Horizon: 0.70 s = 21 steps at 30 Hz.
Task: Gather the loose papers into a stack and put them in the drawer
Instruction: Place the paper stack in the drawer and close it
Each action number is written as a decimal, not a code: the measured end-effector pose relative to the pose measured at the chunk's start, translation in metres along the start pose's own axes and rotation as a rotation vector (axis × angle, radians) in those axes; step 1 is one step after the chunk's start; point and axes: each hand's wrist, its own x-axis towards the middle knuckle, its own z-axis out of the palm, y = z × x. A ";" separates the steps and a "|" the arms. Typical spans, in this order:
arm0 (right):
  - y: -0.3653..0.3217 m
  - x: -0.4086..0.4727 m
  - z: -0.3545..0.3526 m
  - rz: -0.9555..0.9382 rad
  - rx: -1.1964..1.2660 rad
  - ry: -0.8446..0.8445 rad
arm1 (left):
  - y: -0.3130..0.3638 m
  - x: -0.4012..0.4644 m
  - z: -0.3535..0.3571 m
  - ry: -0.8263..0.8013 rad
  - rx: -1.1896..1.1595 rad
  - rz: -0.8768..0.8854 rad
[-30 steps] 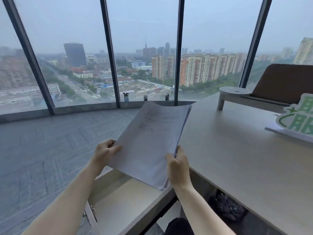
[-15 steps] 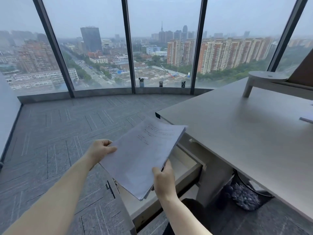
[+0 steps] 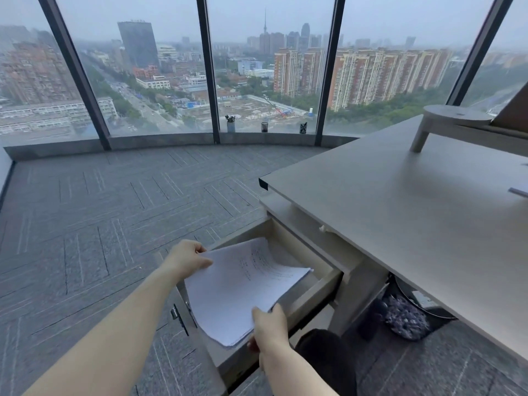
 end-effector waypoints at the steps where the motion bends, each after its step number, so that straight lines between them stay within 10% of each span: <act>1: -0.002 0.004 -0.002 0.005 0.011 0.005 | 0.002 0.006 0.004 0.000 0.019 0.006; 10: -0.015 0.028 0.001 0.139 0.176 -0.034 | 0.000 0.045 0.030 0.143 0.133 0.028; 21: -0.018 0.012 0.000 -0.210 -0.149 -0.062 | -0.012 0.035 0.035 0.277 0.072 0.062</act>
